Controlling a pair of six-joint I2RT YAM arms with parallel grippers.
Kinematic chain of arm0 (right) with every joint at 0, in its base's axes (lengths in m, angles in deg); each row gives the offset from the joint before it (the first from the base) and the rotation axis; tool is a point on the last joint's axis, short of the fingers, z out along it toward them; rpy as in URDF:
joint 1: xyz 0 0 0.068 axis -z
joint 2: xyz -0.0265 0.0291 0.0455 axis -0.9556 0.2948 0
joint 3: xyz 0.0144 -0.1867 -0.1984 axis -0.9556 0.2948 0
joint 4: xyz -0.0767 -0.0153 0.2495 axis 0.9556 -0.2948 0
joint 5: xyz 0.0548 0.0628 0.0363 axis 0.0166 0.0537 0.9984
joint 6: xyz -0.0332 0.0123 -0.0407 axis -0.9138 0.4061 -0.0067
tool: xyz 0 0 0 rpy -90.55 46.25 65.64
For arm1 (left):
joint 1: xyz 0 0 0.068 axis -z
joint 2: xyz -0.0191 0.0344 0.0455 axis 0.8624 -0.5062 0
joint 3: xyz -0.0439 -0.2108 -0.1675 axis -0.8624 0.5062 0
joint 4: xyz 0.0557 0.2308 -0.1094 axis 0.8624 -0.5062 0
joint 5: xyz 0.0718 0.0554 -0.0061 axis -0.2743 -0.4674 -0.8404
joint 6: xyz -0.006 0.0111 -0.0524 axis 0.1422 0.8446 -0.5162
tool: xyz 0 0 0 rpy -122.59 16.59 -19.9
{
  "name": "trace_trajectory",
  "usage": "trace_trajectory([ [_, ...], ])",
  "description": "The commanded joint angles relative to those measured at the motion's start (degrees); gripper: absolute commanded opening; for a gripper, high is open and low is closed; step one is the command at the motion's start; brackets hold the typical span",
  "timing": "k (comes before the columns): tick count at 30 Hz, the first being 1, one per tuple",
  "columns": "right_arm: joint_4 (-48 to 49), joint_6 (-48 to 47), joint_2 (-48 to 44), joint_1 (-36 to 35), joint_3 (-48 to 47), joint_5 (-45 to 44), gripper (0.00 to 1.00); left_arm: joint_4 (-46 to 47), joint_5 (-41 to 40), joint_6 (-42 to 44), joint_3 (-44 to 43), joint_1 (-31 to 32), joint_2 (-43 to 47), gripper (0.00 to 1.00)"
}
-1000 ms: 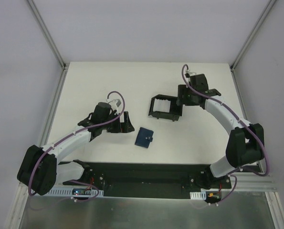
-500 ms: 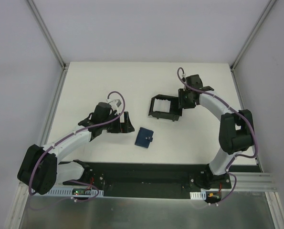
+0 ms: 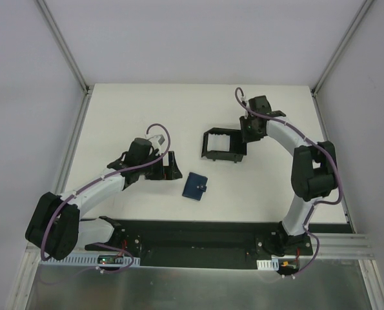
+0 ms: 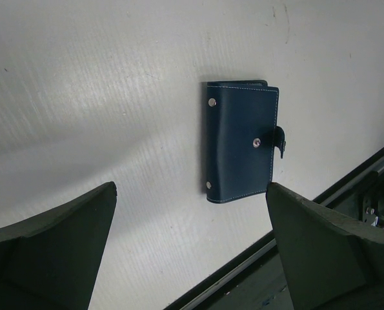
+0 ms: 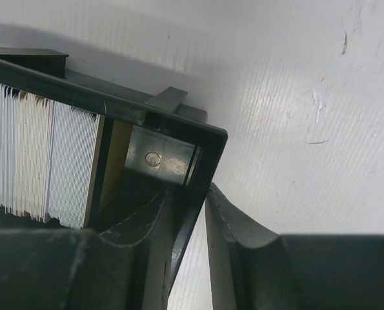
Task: Put the credit cards into the card holder
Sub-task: Move the storage box to the center of the board.
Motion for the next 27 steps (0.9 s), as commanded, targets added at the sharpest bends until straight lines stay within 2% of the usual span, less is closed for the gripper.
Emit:
trace_trajectory([
  [1, -1.7, -3.9, 1.8, 0.1, -4.3, 0.7, 0.24, 0.3, 1.5, 1.0, -2.2, -0.2, -0.5, 0.99],
  [6, -2.5, -7.1, 4.0, -0.1, -6.6, 2.5, 0.2, 0.4, 1.7, 1.1, -2.1, -0.3, -1.0, 0.99],
  [11, -3.8, -8.4, 5.6, -0.1, -8.9, 1.8, 0.23, 0.3, 1.8, 1.4, -2.4, -0.3, -1.6, 0.99],
  [15, -4.5, -7.4, 5.2, 0.2, -9.6, 1.4, 0.32, 0.5, 1.8, 1.4, -2.6, -0.3, -2.4, 0.99],
  [18, -4.9, -6.5, 2.5, 0.6, -10.8, 1.4, 0.42, 0.7, 1.9, 1.4, -2.4, -0.3, -2.9, 0.99],
  [20, -6.5, -5.8, -0.2, 0.7, -12.6, 0.1, 0.53, 0.7, 1.4, 1.2, -2.0, -0.3, -2.8, 0.99],
  [22, -7.9, -5.3, -3.7, 0.8, -13.7, -0.2, 0.58, 0.7, 0.6, 0.9, -2.0, -0.3, -2.7, 0.99],
  [24, -8.7, -3.5, -7.8, 0.7, -13.5, -0.9, 0.6, 0.7, -1.7, -0.6, -1.3, -0.3, -1.8, 0.99],
  [27, -7.6, 2.3, -15.6, -0.7, -7.8, 2.3, 0.61, -0.2, -6.5, -2.9, -0.3, -0.3, 0.1, 0.99],
])
